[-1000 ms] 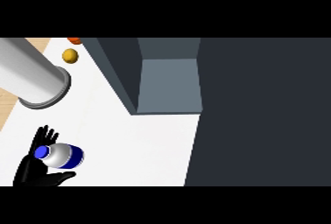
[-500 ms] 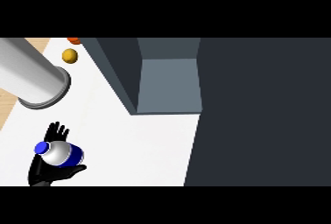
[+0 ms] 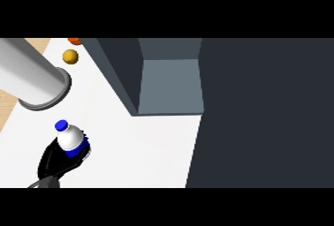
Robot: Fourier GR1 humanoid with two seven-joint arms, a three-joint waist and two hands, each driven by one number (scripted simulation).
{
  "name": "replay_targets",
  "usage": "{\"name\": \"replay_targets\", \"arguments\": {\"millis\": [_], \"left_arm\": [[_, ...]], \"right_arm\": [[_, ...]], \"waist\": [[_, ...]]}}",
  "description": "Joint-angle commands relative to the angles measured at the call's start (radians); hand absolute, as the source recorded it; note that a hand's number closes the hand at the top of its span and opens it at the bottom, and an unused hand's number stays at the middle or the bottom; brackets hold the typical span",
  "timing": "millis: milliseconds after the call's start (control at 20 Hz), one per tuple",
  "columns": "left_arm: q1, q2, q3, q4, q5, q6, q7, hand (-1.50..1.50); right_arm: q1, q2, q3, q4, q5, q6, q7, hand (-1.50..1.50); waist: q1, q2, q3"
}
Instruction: Pick up the bottled water, place it into the cabinet and close the cabinet
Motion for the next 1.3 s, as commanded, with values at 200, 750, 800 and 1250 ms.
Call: {"name": "replay_targets", "arguments": {"millis": [200, 750, 800, 1250], "left_arm": [[-0.009, -0.026, -0.078, -0.053, -0.085, 0.071, -0.198, 1.5], [-0.195, -0.234, -0.203, 0.037, -0.078, 0.271, -0.224, 1.5], [-0.167, -0.234, -0.2, 0.0, -0.06, 0.214, -0.189, 1.5], [-0.302, -0.236, -0.395, -0.05, 0.179, 0.27, -0.053, 1.5]], "right_arm": [[0.055, -0.022, -0.035, -0.124, -0.034, 0.024, 0.008, -1.5], [0.075, -0.041, -0.226, -0.059, -0.129, 0.075, -0.065, -1.5], [0.191, -0.06, -0.232, -0.144, -0.154, 0.105, -0.083, -1.5], [0.137, -0.034, -0.393, -0.015, -0.245, 0.175, -0.139, -1.5]], "waist": [[0.003, 0.0, 0.0], [-0.007, 0.004, 0.0], [-0.011, -0.002, 0.001], [-0.004, -0.003, 0.001]]}}
